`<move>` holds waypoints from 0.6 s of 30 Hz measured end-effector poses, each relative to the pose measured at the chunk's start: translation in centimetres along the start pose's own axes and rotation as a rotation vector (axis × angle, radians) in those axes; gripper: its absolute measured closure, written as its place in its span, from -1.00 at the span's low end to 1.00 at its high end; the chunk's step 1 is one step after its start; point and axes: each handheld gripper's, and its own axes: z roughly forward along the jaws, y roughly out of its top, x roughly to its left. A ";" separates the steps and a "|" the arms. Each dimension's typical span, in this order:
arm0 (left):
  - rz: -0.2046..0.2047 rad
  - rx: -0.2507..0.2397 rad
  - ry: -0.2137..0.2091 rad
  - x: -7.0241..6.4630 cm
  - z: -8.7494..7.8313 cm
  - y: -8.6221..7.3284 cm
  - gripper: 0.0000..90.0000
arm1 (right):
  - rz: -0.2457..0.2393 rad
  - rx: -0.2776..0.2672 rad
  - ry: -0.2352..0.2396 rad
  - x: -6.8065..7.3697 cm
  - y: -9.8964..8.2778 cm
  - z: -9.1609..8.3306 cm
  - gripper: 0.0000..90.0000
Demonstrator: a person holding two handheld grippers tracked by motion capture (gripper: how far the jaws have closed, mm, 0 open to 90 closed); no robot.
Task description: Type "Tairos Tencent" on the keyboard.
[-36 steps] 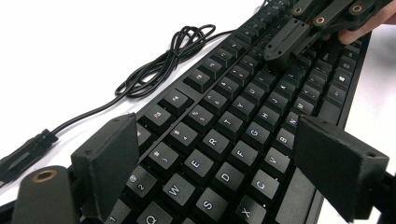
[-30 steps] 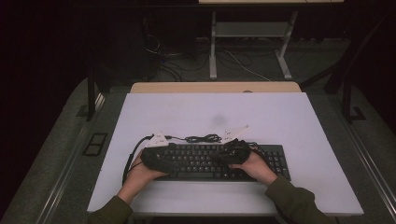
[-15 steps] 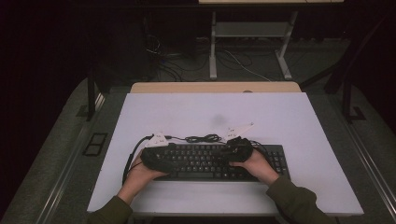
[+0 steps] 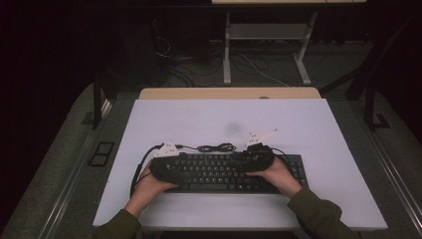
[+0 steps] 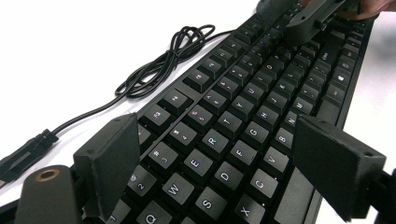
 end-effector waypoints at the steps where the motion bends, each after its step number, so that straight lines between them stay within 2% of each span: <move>1: 0.001 0.000 0.000 0.0 0.0 0.0 -0.66 | 0.003 -0.004 -0.002 0.0 0.0 0.0 0.22; 7: 0.006 -0.003 0.000 0.0 -0.2 0.0 -0.64 | 0.012 -0.024 -0.021 -0.3 -0.1 -0.1 -0.13; 10: 0.007 -0.005 0.000 0.0 -0.3 0.0 -0.60 | 0.021 -0.028 -0.032 -0.3 -0.2 0.0 -0.24; 18: 0.022 -0.007 -0.006 0.1 -0.9 -0.2 -0.40 | 0.021 -0.032 -0.049 -0.5 -0.2 0.0 -0.35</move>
